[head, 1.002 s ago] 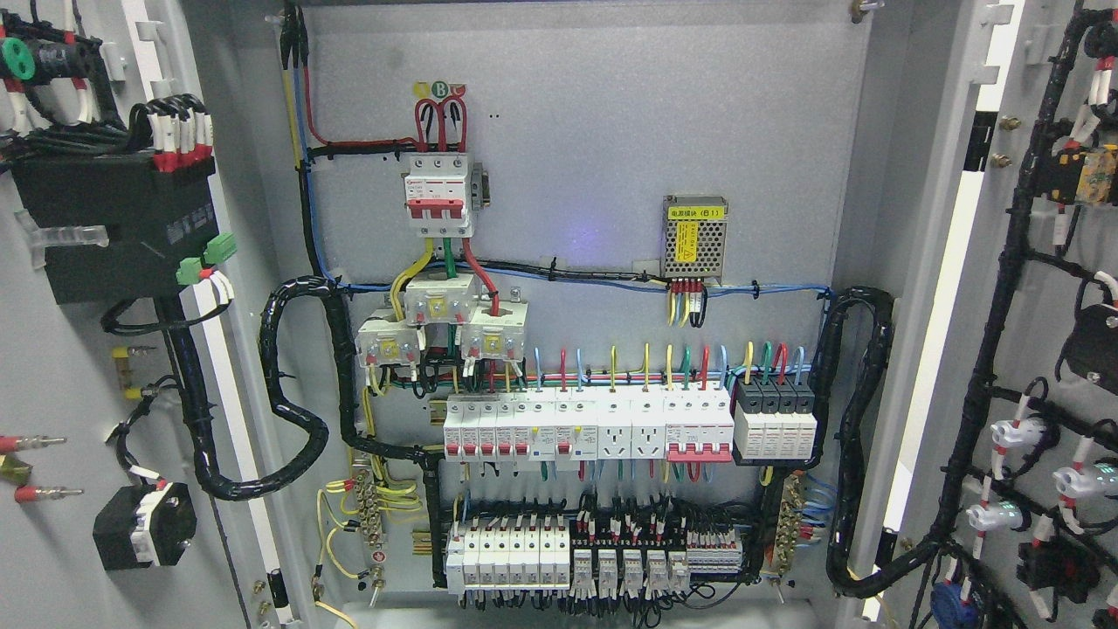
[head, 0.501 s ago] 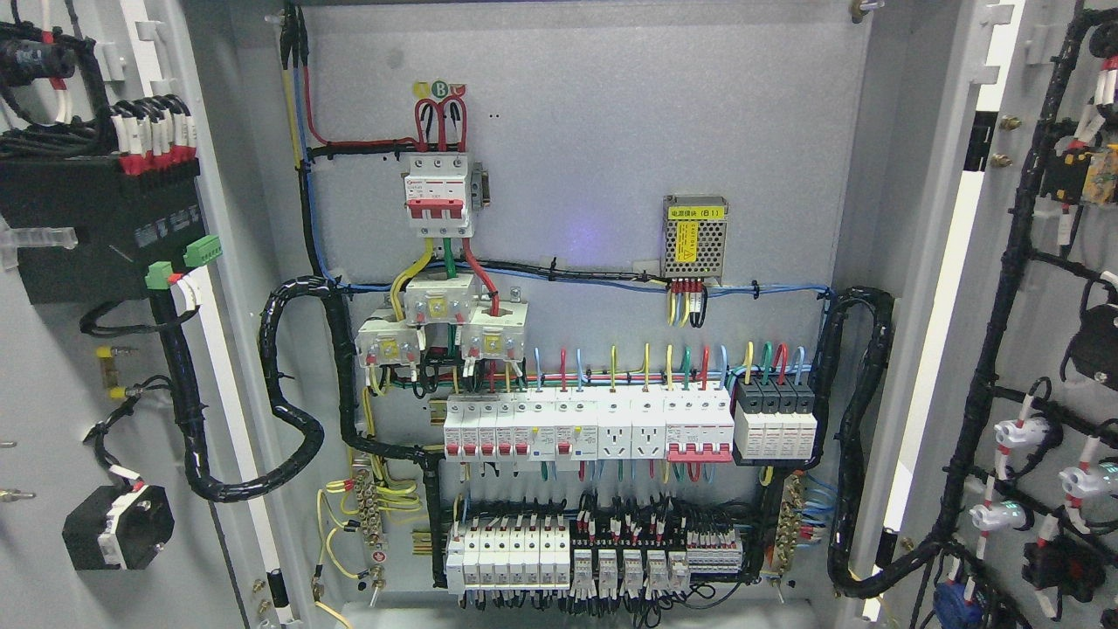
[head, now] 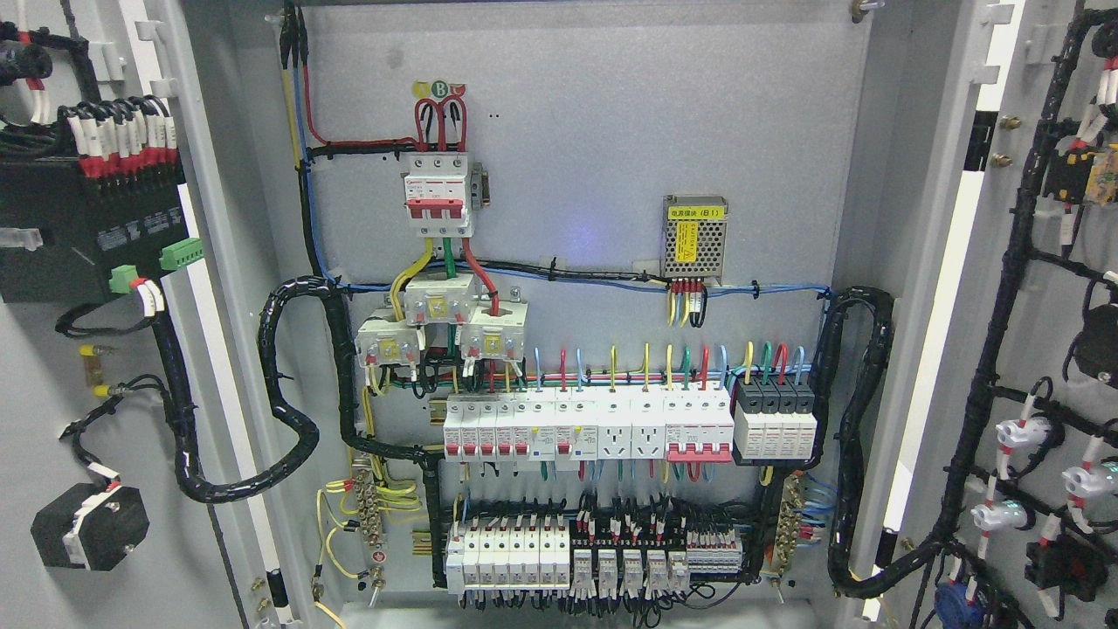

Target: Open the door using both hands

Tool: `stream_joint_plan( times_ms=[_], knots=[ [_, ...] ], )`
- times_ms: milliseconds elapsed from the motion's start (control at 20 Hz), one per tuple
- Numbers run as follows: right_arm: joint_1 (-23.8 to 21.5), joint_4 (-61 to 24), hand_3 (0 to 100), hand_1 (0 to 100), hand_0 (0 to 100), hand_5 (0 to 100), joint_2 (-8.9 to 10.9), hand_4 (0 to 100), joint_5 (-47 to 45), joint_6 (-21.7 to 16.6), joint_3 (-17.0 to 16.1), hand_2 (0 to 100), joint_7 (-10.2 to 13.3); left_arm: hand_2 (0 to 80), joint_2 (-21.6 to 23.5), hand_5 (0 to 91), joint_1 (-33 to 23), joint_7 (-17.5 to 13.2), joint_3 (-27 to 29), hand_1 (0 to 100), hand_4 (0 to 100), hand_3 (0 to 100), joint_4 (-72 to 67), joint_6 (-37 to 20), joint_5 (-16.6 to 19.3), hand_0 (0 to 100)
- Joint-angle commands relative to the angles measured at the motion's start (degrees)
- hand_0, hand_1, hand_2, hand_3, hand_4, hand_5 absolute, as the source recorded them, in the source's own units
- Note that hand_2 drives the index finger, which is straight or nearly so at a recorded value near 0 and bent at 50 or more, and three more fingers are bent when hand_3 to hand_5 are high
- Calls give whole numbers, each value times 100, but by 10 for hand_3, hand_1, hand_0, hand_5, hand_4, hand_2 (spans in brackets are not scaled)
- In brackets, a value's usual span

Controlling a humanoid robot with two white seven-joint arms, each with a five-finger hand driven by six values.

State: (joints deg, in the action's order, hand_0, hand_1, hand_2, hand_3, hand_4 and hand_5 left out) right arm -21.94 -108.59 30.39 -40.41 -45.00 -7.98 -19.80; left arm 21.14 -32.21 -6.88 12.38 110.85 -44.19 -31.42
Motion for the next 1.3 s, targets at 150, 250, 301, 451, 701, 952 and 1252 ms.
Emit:
stream_joint_plan(
  times_ms=[150, 250, 301, 451, 701, 952, 1252],
  knots=[
    [5, 66, 0, 0, 107, 0, 11, 0, -2, -1749, -37, 0, 3, 0, 285, 0, 22, 11, 581, 0, 31, 0, -379, -2560, -312, 0],
    [14, 101, 0, 0, 107, 0, 11, 0, -2, -1757, -37, 0, 3, 0, 303, 0, 100, 11, 581, 0, 31, 0, -590, -2569, -312, 0],
    [14, 109, 0, 0, 107, 0, 11, 0, -2, -1758, -37, 0, 3, 0, 312, 0, 197, 11, 581, 0, 31, 0, -713, -2569, -321, 0],
    [-12, 101, 0, 0, 107, 0, 11, 0, -2, -1758, -19, 0, 3, 0, 399, 0, 452, 11, 581, 0, 31, 0, -1073, -2560, -356, 0],
    [-21, 92, 0, 0, 107, 0, 20, 0, -2, -1766, 42, 0, 3, 0, 645, 0, 672, 11, 616, 0, 31, 0, -1338, -2481, -628, 0],
    [-21, 66, 0, 0, 106, 0, 125, 0, -2, -1766, 51, 0, 3, 0, 786, 0, 830, 11, 669, 0, 31, 0, -1505, -2192, -778, 0],
    [-21, 39, 0, 0, 106, 0, 134, 0, 7, -1793, 68, 0, 3, 0, 822, 0, 1032, 11, 783, 0, 31, 0, -1584, -1454, -839, 0]
  ],
)
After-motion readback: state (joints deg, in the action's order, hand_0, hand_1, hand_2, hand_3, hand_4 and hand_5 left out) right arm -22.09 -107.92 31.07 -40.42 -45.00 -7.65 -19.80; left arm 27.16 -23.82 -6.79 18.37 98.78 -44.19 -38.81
